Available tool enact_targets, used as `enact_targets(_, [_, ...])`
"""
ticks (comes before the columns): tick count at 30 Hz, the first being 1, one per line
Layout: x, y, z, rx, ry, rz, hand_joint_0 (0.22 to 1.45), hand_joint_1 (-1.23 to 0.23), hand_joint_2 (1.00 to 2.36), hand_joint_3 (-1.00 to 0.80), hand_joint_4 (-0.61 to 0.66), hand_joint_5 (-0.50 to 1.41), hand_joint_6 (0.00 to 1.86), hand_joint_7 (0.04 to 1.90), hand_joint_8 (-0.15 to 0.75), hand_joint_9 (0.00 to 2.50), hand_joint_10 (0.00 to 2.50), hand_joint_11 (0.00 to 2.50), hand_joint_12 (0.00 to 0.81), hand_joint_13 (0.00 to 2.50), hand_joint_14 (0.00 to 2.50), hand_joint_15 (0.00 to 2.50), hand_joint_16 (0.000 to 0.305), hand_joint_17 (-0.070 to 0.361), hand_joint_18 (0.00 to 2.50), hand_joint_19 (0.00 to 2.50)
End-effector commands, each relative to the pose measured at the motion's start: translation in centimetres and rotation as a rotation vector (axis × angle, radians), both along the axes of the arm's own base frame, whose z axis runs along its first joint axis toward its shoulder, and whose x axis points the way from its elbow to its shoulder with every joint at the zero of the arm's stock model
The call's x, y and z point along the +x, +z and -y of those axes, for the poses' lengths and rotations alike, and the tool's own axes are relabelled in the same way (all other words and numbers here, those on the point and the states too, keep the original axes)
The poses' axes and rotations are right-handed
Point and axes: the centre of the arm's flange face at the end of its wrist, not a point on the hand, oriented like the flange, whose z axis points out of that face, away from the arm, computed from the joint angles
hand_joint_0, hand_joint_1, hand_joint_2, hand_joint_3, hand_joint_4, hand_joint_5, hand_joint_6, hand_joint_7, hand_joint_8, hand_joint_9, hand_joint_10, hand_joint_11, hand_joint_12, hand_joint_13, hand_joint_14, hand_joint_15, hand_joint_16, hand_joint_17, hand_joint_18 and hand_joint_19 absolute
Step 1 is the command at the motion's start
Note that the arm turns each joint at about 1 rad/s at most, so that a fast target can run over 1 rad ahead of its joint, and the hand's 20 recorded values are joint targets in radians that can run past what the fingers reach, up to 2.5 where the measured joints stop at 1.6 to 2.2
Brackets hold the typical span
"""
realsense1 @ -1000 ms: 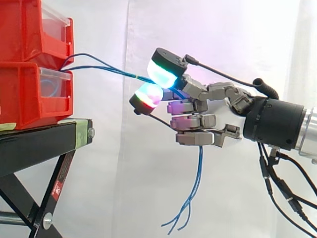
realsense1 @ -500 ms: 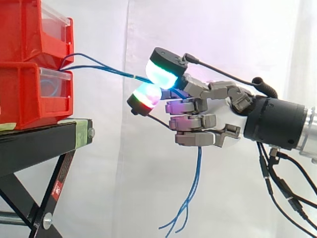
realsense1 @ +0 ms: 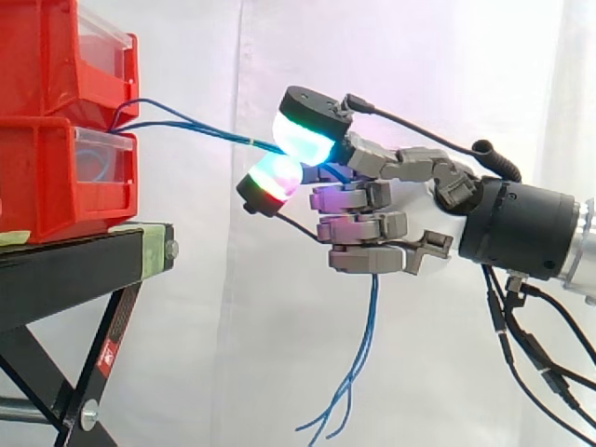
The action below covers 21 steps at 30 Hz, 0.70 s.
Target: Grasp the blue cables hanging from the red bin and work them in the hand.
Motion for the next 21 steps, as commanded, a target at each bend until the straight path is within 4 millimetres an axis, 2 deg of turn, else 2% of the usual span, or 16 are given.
enact_targets(1, [0.0, 0.0, 0.0, 0.000, 0.000, 0.001, 0.95, -0.63, 1.02, -0.21, 0.19, 0.00, 0.86, 1.07, 0.308, 1.00, 2.50, 1.95, 0.368, 1.15, 2.50, 1.33, 0.048, 0.109, 1.60, 1.92])
enact_targets(6, [0.0, 0.0, 0.0, -0.001, 0.002, 0.001, 0.95, -0.64, 1.02, -0.20, 0.19, -0.01, 0.87, 1.06, 0.306, 0.97, 2.50, 1.96, 0.375, 1.14, 2.50, 1.32, 0.049, 0.110, 1.57, 1.89])
enact_targets(13, [0.2, 0.3, 0.3, -0.002, 0.000, 0.014, 0.96, -0.66, 1.02, -0.08, 0.19, -0.04, 0.89, 1.04, 0.307, 0.93, 2.50, 1.94, 0.380, 1.12, 2.50, 1.29, 0.052, 0.118, 1.53, 1.80])
enact_targets(15, [0.6, 0.9, 0.5, -0.002, -0.003, 0.028, 0.97, -0.66, 1.02, 0.01, 0.19, -0.04, 0.91, 1.04, 0.308, 0.93, 2.50, 1.91, 0.384, 1.12, 2.50, 1.29, 0.052, 0.118, 1.52, 1.76])
enact_targets(16, [0.7, 1.0, 0.6, -0.003, -0.003, 0.031, 1.00, -0.66, 1.01, 0.13, 0.20, -0.04, 0.93, 1.01, 0.321, 0.91, 2.50, 1.91, 0.397, 1.13, 2.50, 1.28, 0.056, 0.126, 1.50, 1.65])
enact_targets(20, [1.2, 1.8, 1.1, -0.006, -0.002, 0.050, 1.02, -0.64, 1.00, 0.23, 0.21, -0.05, 0.93, 1.01, 0.320, 0.87, 2.50, 1.90, 0.392, 1.10, 2.50, 1.26, 0.057, 0.129, 1.45, 1.59])
enact_targets(21, [1.2, 1.7, 1.1, -0.008, 0.002, 0.048, 1.00, -0.63, 1.08, 0.21, 0.21, -0.05, 0.93, 1.00, 0.329, 0.87, 2.50, 1.87, 0.402, 1.10, 2.50, 1.26, 0.058, 0.130, 1.43, 1.56])
